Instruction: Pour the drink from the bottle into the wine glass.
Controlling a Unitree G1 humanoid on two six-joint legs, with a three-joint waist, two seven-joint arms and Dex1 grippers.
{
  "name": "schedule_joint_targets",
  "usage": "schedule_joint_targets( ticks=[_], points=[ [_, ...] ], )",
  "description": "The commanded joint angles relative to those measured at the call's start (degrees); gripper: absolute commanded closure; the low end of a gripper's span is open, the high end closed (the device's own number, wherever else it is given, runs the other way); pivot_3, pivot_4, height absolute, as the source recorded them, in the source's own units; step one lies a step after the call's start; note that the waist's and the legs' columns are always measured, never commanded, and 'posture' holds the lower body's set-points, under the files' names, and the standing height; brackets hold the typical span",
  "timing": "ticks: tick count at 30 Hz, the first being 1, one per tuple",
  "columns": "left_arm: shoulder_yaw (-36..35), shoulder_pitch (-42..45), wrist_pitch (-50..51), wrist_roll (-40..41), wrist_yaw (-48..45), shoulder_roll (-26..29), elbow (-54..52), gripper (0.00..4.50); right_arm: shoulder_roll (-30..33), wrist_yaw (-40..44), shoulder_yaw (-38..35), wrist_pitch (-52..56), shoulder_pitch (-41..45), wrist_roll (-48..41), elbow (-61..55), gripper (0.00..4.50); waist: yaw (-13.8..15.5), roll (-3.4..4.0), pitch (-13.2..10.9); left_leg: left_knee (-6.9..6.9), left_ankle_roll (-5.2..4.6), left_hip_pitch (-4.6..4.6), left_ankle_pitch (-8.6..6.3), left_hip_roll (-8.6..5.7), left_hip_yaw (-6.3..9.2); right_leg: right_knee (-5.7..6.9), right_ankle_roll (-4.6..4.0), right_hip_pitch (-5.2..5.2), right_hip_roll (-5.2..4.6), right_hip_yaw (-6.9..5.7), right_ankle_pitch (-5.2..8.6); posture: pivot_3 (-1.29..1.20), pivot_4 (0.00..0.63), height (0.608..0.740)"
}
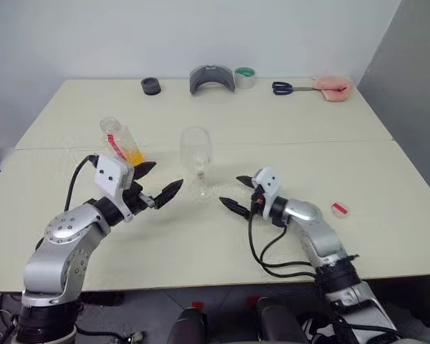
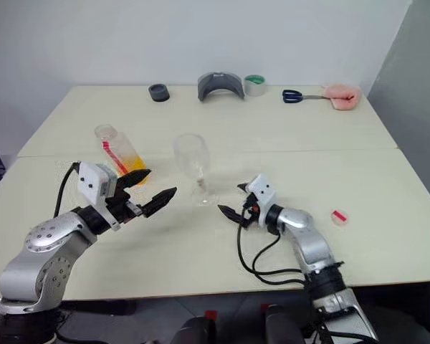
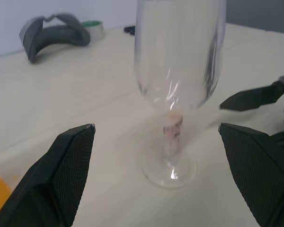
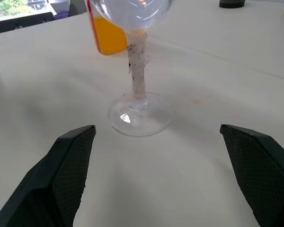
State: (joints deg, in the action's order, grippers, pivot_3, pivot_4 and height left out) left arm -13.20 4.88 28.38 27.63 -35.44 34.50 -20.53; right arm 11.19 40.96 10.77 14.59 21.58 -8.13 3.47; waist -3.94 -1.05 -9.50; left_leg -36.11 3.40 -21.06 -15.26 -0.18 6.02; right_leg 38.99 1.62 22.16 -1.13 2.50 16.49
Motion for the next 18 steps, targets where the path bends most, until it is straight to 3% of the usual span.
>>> schedule_joint_targets(
  ticks=[1, 8, 18],
  points=[
    [-1.37, -2.21, -2.85, -2.81, 2.39, -0.76, 0.38, 0.00, 2.26, 1.22, -1.64, 0.87, -3.49, -3.40, -10.58, 0.02, 0.27, -0.01, -0.01, 0.00, 0.00, 0.00, 0.00, 0.00, 0.00, 0.00, 0.00, 0.00, 0.00, 0.00, 0.00, 0.00, 0.150, 0.740],
    [-3.81, -3.31, -9.48, -9.06, 10.49, -5.09, 8.48, 0.00, 10.49, 6.16, -2.01, 6.63, -8.78, -10.23, -25.37, 0.02, 0.91, -0.07, -0.06, 0.00, 0.00, 0.00, 0.00, 0.01, 0.02, -0.04, 0.02, -0.03, 0.00, -0.06, 0.01, 0.00, 0.150, 0.740],
    [-4.90, 2.72, -12.89, -10.86, 13.41, -5.50, 18.39, 0.00, 14.76, 5.84, -2.96, 11.85, -8.78, -15.54, -31.27, 0.02, 1.37, -0.24, -0.15, -0.01, 0.00, -0.02, 0.00, -0.04, -0.01, -0.06, 0.02, -0.07, -0.02, -0.16, 0.01, 0.00, 0.150, 0.740]
  ],
)
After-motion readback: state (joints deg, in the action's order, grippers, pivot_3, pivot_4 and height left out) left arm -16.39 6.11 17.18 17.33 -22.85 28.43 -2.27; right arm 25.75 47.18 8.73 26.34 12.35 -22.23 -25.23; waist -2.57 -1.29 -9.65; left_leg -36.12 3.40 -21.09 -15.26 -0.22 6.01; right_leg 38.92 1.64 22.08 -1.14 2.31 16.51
